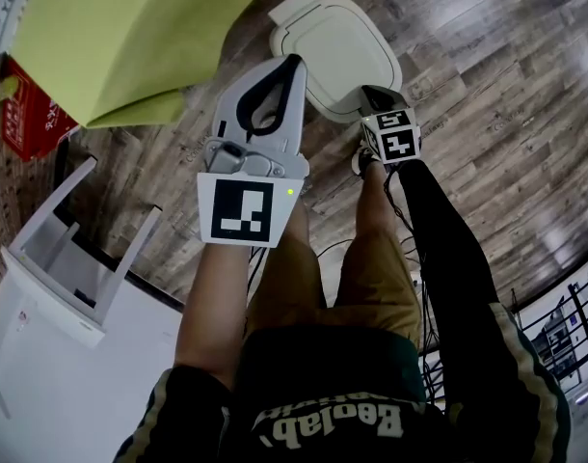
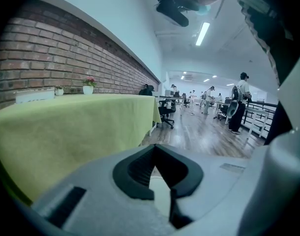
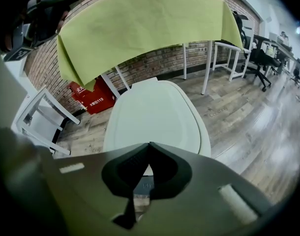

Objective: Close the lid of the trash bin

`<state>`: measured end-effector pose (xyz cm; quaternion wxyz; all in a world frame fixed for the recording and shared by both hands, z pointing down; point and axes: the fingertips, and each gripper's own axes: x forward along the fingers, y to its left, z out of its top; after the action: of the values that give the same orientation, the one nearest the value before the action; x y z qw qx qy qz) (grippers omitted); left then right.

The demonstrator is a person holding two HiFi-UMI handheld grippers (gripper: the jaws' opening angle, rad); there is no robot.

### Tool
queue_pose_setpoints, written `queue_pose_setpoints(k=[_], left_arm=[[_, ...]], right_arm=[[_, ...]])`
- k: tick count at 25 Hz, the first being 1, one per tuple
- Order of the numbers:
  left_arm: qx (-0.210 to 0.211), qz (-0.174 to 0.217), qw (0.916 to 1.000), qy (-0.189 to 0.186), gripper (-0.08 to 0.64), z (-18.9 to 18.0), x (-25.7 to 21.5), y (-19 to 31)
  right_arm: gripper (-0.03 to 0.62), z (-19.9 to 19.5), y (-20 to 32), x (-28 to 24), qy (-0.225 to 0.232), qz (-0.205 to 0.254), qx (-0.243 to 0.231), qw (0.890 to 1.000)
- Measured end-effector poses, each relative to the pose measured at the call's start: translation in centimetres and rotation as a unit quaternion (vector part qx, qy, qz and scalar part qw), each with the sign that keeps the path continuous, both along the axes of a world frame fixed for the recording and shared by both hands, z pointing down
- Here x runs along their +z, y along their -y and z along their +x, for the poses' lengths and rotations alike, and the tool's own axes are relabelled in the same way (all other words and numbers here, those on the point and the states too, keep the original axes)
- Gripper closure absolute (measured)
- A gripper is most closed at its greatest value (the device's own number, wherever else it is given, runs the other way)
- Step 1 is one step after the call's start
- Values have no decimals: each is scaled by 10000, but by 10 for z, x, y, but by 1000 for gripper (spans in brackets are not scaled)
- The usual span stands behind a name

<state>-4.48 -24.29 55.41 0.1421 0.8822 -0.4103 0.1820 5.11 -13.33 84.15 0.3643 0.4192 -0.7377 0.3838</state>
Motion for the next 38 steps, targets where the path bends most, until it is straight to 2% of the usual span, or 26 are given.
queue_pose_setpoints(k=[12, 24, 29, 33, 38], left_arm=[[-3, -53, 10000, 14, 554, -1, 7, -2], [-83, -101, 9999, -45, 554, -3, 9, -2], [-44, -85, 9999, 73, 554, -6, 10, -2], [59, -39, 9999, 88, 555, -3, 0, -2], [296, 12, 9993, 229, 555, 3, -22, -6]], right_arm=[[583, -1, 0, 0, -47, 302, -249, 9992], [583, -2, -1, 0, -198, 324, -399, 9985], [583, -2, 0, -2, -165, 307, -494, 9982], [584, 5, 5, -20, -70, 333, -271, 9991], [583, 8, 5, -63, 2, 478, -392, 9981]])
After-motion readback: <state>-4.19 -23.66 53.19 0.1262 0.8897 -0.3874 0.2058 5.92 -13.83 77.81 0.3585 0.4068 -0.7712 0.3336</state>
